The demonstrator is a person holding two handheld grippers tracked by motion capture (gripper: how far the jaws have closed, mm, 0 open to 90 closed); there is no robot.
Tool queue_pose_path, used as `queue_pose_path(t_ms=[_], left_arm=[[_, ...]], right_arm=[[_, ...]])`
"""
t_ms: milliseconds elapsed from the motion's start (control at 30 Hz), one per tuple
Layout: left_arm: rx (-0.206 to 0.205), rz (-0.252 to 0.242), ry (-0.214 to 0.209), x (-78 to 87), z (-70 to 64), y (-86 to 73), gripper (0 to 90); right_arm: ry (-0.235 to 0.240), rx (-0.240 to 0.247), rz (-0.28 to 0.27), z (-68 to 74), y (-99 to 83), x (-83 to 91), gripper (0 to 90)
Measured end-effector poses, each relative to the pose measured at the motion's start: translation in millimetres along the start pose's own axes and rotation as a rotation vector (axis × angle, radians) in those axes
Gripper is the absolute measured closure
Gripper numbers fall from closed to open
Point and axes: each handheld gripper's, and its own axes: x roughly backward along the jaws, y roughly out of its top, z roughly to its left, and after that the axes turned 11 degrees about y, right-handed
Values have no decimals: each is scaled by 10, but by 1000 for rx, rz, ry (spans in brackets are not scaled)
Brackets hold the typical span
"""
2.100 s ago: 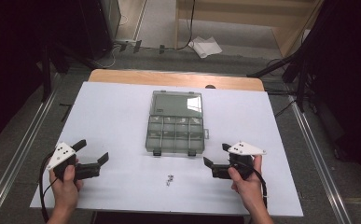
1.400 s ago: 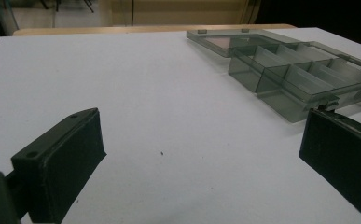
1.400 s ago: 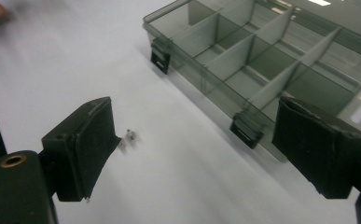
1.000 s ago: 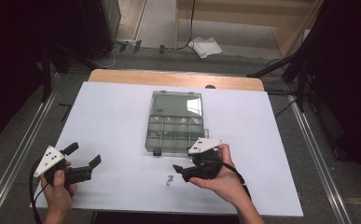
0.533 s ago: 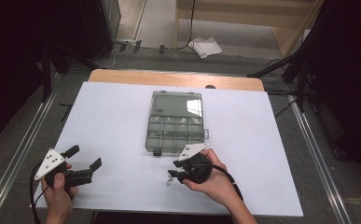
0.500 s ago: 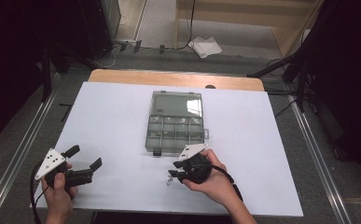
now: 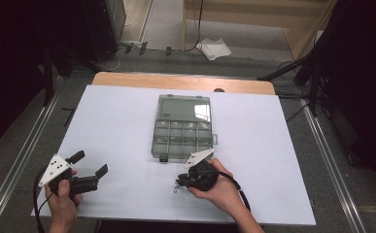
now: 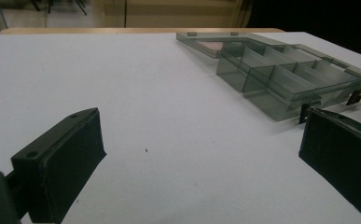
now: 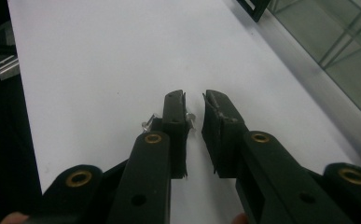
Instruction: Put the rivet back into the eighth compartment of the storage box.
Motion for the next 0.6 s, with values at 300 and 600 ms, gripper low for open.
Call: queue_pose_path(t_ms=[300,600], left_arm=[[0,-3,-6,-33,-8,6,0],[6,-7,-3,-21,1,1,0]], right_arm=[[22,4,18,-19,-32,-60,849],[34,20,19,-3,-7,-81,878]])
